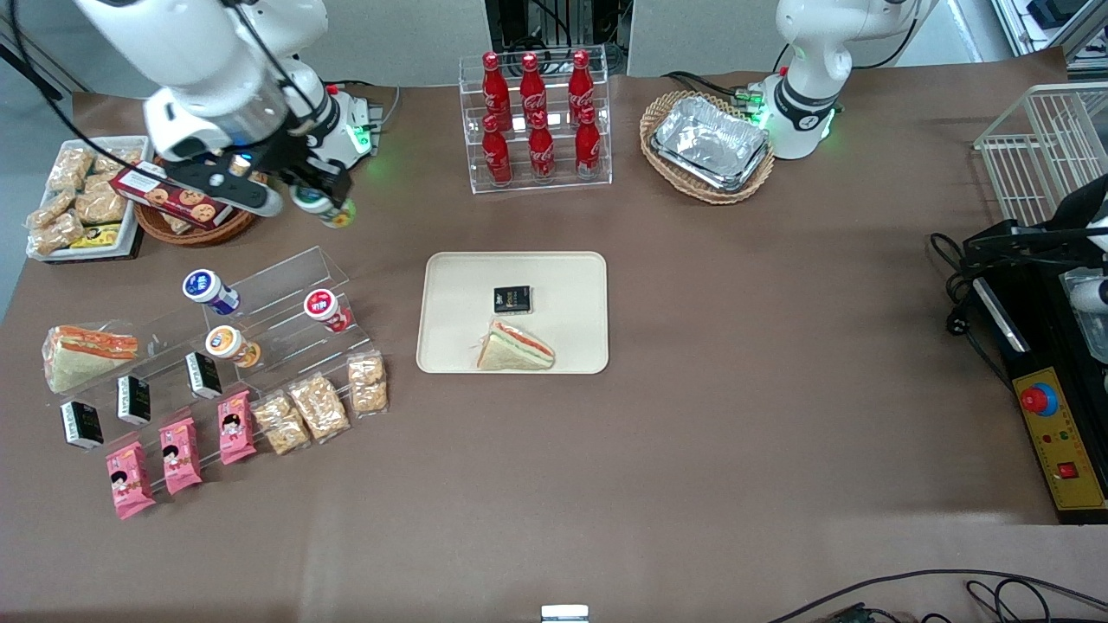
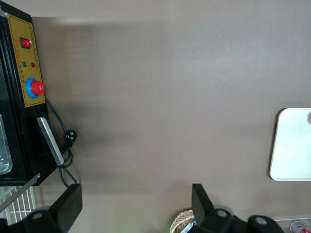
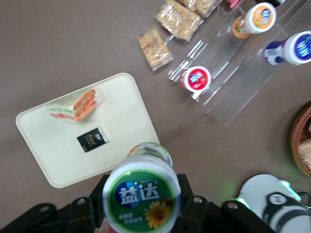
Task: Place green gum on tray
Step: 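Carry the green-lidded cup with the right gripper over the cream tray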
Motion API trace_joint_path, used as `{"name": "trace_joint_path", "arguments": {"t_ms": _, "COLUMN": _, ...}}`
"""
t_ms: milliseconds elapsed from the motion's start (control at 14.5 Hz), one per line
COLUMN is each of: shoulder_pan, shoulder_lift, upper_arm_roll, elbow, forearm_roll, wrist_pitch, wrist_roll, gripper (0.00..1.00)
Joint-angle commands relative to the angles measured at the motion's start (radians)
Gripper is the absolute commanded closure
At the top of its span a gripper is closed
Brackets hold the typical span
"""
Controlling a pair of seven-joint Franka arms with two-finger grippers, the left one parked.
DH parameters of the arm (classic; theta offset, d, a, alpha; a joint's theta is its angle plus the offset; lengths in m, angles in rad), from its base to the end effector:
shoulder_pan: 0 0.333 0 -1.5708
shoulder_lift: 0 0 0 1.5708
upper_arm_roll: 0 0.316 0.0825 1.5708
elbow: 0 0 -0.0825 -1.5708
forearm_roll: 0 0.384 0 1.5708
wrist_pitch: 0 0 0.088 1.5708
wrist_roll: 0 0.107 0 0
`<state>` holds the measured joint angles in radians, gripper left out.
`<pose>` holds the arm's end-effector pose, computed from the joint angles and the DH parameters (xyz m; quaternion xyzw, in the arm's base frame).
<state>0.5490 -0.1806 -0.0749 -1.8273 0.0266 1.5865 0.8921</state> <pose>0.4406 0.2259 0.5995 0.9776 -0.2072 -0.0362 0.0037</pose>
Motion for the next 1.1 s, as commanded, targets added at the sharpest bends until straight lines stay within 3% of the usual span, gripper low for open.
{"name": "trace_joint_path", "arguments": {"t_ms": 0, "shoulder_pan": 0.083, "shoulder_lift": 0.007, "upper_arm_roll": -0.013, "elbow": -0.168, "forearm_roll": 0.012, "wrist_pitch": 0.214, "wrist_roll": 0.17, "gripper": 0.49}}
{"name": "trace_joint_path", "arguments": {"t_ms": 206, "shoulder_pan": 0.121, "shoulder_lift": 0.003, "upper_arm_roll": -0.005, "elbow": -0.369, "forearm_roll": 0.009, "wrist_pitch": 0.454, "wrist_roll": 0.257, "gripper": 0.49}}
{"name": "trace_joint_path", "arguments": {"t_ms": 412, "shoulder_pan": 0.127, "shoulder_lift": 0.023, "upper_arm_roll": 0.056, "elbow": -0.524, "forearm_roll": -0.008, "wrist_pitch": 0.679, "wrist_roll": 0.369, "gripper": 0.49}}
{"name": "trace_joint_path", "arguments": {"t_ms": 756, "shoulder_pan": 0.128, "shoulder_lift": 0.052, "upper_arm_roll": 0.064, "elbow": -0.688, "forearm_roll": -0.025, "wrist_pitch": 0.919, "wrist_roll": 0.373, "gripper": 0.49}}
{"name": "trace_joint_path", "arguments": {"t_ms": 1031, "shoulder_pan": 0.141, "shoulder_lift": 0.148, "upper_arm_roll": 0.069, "elbow": -0.718, "forearm_roll": -0.054, "wrist_pitch": 1.058, "wrist_roll": 0.451, "gripper": 0.49}}
